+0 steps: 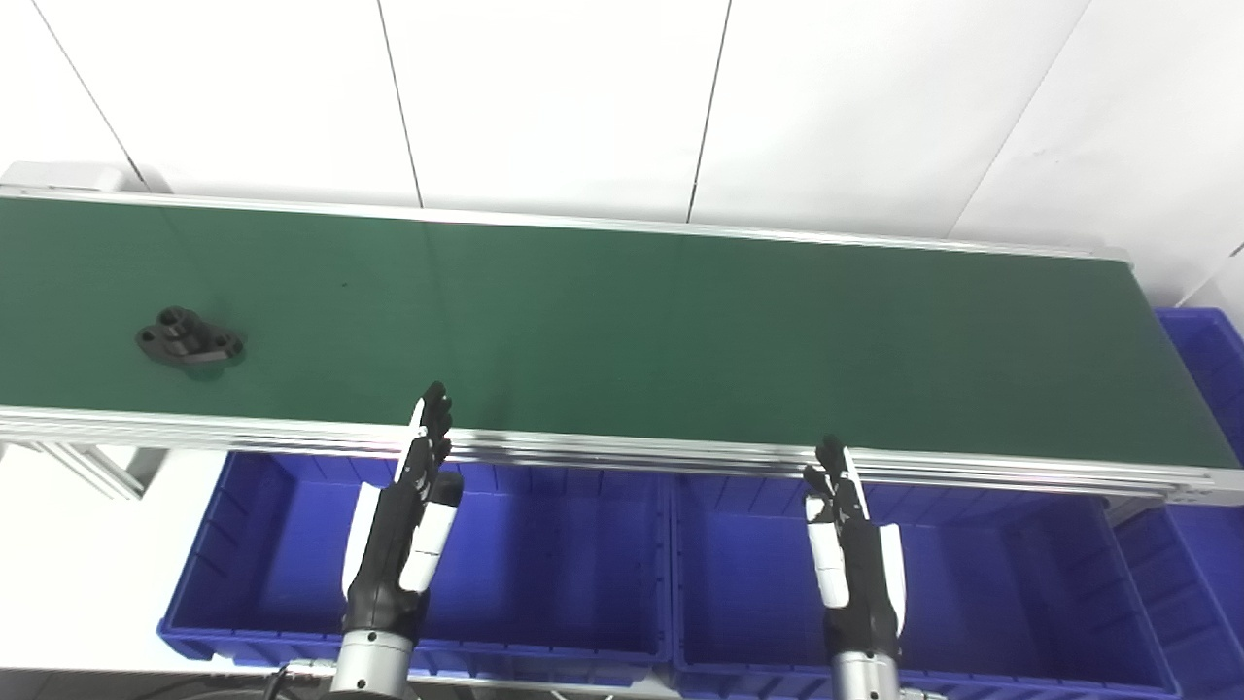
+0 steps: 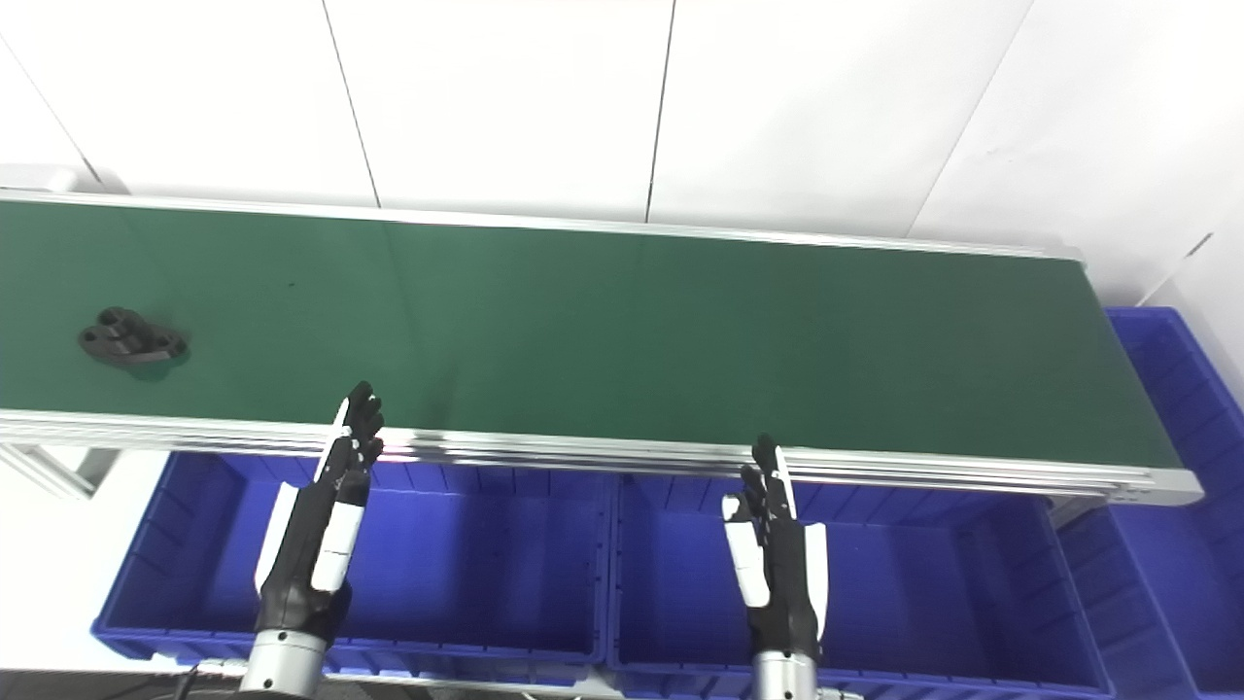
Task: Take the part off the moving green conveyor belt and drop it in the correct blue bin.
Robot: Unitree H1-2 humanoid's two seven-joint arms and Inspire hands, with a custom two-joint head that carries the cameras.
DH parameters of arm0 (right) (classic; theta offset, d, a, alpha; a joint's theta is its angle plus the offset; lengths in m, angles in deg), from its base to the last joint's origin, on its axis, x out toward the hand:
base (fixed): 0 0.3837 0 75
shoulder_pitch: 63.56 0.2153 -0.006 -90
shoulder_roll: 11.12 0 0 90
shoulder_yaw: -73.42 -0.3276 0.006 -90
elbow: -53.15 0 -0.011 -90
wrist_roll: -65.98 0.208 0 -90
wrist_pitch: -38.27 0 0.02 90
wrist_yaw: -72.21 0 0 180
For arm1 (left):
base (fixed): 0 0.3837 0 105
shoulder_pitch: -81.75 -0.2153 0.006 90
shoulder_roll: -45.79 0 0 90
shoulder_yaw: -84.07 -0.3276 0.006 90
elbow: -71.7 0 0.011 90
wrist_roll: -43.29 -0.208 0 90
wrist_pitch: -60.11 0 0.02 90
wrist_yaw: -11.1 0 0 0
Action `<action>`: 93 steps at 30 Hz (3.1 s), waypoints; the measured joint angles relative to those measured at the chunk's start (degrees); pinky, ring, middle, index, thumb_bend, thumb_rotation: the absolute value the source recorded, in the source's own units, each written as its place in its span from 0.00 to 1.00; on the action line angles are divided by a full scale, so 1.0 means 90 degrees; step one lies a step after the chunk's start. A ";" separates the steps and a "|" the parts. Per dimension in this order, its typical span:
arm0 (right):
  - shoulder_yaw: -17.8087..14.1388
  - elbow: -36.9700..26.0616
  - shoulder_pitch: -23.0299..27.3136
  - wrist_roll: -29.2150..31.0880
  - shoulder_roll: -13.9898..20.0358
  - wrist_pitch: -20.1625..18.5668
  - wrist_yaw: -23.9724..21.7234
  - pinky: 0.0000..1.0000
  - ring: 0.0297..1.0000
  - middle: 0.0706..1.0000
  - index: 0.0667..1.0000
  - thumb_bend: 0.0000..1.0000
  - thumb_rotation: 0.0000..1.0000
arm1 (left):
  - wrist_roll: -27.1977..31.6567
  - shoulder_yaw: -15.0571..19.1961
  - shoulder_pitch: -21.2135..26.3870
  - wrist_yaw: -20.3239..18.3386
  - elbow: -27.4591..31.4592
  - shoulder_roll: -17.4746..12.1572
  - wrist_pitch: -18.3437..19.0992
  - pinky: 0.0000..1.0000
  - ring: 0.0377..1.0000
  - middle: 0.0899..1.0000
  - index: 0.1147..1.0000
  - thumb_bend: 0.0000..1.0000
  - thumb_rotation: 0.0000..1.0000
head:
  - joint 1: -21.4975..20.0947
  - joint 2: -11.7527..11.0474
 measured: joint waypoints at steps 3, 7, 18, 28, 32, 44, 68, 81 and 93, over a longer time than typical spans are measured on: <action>0.0001 0.0006 0.0000 0.0039 0.0030 0.0001 -0.0029 0.89 0.92 0.95 0.96 0.86 1.00 | -0.0023 -0.0001 -0.0006 0.0002 -0.0003 0.0004 0.0000 1.00 1.00 1.00 1.00 0.60 1.00 | 0.0029 -0.0010; 0.0001 0.0020 -0.0002 0.0095 0.0048 0.0001 -0.0049 0.89 0.91 0.95 0.96 0.87 1.00 | -0.0146 -0.0005 -0.0007 0.0004 -0.0006 0.0008 0.0005 1.00 1.00 1.00 1.00 0.59 1.00 | 0.0059 -0.0020; 0.0021 0.0050 -0.0002 0.0096 0.0106 0.0005 -0.0050 0.88 0.91 0.95 0.96 0.86 1.00 | -0.0190 -0.0014 -0.0007 0.0004 -0.0030 0.0014 0.0007 1.00 1.00 1.00 1.00 0.62 1.00 | 0.0098 -0.0020; 0.0096 0.0052 -0.0014 0.0112 0.0150 0.0067 -0.0089 0.88 0.91 0.95 0.96 0.89 1.00 | -0.0155 -0.0113 -0.0142 -0.0084 -0.0008 0.0011 0.0031 1.00 1.00 1.00 1.00 0.63 1.00 | 0.0117 -0.0039; 0.0149 0.0052 -0.0023 0.0098 0.0232 0.0290 -0.0121 0.87 0.90 0.94 0.95 0.92 1.00 | -0.0158 -0.0175 -0.0411 -0.0109 0.0071 0.0015 0.0280 1.00 1.00 1.00 1.00 0.65 1.00 | 0.0117 -0.0039; 0.0148 0.0207 0.0019 0.0014 0.0280 0.0652 -0.0118 0.89 0.91 0.95 0.95 0.93 1.00 | -0.0170 -0.0165 -0.0583 -0.0101 0.0180 0.0038 0.0503 1.00 1.00 1.00 1.00 0.64 1.00 | 0.0137 -0.0020; -0.0025 0.0625 0.0030 0.0518 0.0680 0.1176 -0.0407 0.97 0.96 0.98 0.97 0.89 1.00 | -0.0422 -0.0253 -0.0464 0.0141 -0.0301 0.0452 -0.0046 1.00 1.00 1.00 1.00 0.55 0.98 | 0.1309 -0.0586; -0.0216 0.1150 0.0106 0.0744 0.0817 0.1686 -0.0545 0.97 0.98 1.00 1.00 0.84 1.00 | -0.0697 -0.0352 -0.0347 0.0367 -0.0650 0.0476 -0.0258 0.93 0.97 1.00 1.00 0.50 0.90 | 0.2011 -0.0821; -0.0300 0.1013 0.0141 0.0908 0.0974 0.1745 -0.0710 1.00 1.00 1.00 1.00 0.82 1.00 | -0.0954 -0.0384 -0.0329 0.0462 -0.0587 0.0476 -0.0216 0.90 0.95 1.00 1.00 0.43 0.83 | 0.2363 -0.0352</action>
